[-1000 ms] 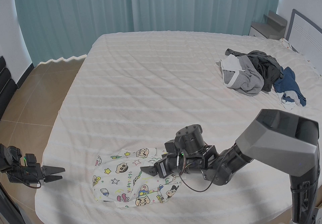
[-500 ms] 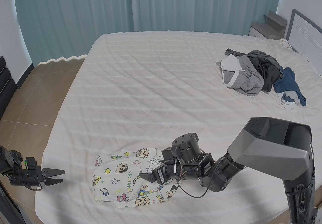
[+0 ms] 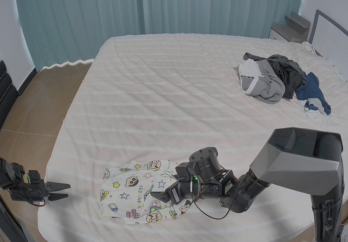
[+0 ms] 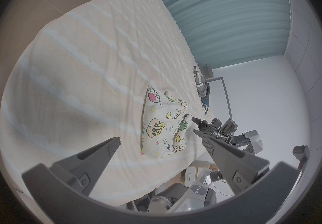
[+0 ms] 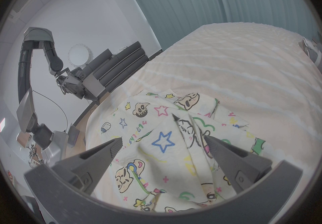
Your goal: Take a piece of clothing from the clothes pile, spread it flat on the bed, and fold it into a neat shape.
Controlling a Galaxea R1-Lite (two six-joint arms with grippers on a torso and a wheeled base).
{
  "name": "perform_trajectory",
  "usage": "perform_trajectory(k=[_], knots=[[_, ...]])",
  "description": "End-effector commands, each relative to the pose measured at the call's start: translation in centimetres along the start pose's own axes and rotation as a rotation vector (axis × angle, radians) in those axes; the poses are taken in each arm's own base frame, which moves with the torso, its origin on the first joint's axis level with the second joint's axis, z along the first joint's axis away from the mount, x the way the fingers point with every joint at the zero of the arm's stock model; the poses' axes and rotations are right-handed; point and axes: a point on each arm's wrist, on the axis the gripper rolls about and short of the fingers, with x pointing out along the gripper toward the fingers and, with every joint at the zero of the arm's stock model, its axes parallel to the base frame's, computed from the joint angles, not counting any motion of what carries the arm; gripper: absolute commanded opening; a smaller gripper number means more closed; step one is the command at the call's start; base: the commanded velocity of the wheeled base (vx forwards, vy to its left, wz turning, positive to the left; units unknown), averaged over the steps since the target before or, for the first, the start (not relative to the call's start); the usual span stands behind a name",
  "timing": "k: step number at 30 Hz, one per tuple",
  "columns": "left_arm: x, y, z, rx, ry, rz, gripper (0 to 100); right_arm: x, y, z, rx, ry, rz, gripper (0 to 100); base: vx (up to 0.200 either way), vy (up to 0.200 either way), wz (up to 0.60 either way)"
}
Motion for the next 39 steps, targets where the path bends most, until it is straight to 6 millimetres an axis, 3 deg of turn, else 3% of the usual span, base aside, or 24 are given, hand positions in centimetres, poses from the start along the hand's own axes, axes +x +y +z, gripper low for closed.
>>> perform_trajectory(k=[1,6,7,19,25,30,33,34,39], knots=[[0.0,0.1,0.0,-0.001,0.000,0.000,100,-0.2,0.4,-0.1,-0.009,0.004,0.007,100,0.000,0.000,0.00],[0.0,0.1,0.0,-0.001,0.000,0.000,100,-0.3,0.4,0.0,-0.010,0.001,0.006,100,0.000,0.000,0.00],[0.0,0.1,0.0,-0.001,0.000,0.000,100,-0.3,0.4,0.0,-0.011,0.003,0.006,0,0.000,0.000,0.00],[0.0,0.1,0.0,-0.001,0.000,0.000,100,-1.6,0.5,0.0,-0.023,0.001,0.001,0,0.000,0.000,0.00],[0.1,0.1,-0.1,-0.004,0.002,-0.001,100,-3.9,0.9,-0.3,-0.018,0.020,0.004,0,0.000,0.000,0.00],[0.1,0.2,-0.1,-0.005,0.003,-0.001,100,-5.2,1.1,-1.7,-0.008,0.076,0.020,0,0.000,0.000,0.00],[0.1,0.2,-0.1,-0.005,0.003,-0.001,100,-5.2,1.2,-1.7,-0.008,0.078,0.022,0,0.000,0.000,0.00],[0.1,0.1,-0.1,-0.004,0.002,-0.001,100,-4.9,1.4,-2.8,-0.007,0.124,0.028,0,0.000,0.000,0.00],[0.1,0.2,-0.1,-0.005,0.003,-0.001,100,-5.1,1.4,-3.7,-0.001,0.158,0.025,0,0.000,0.000,0.00]])
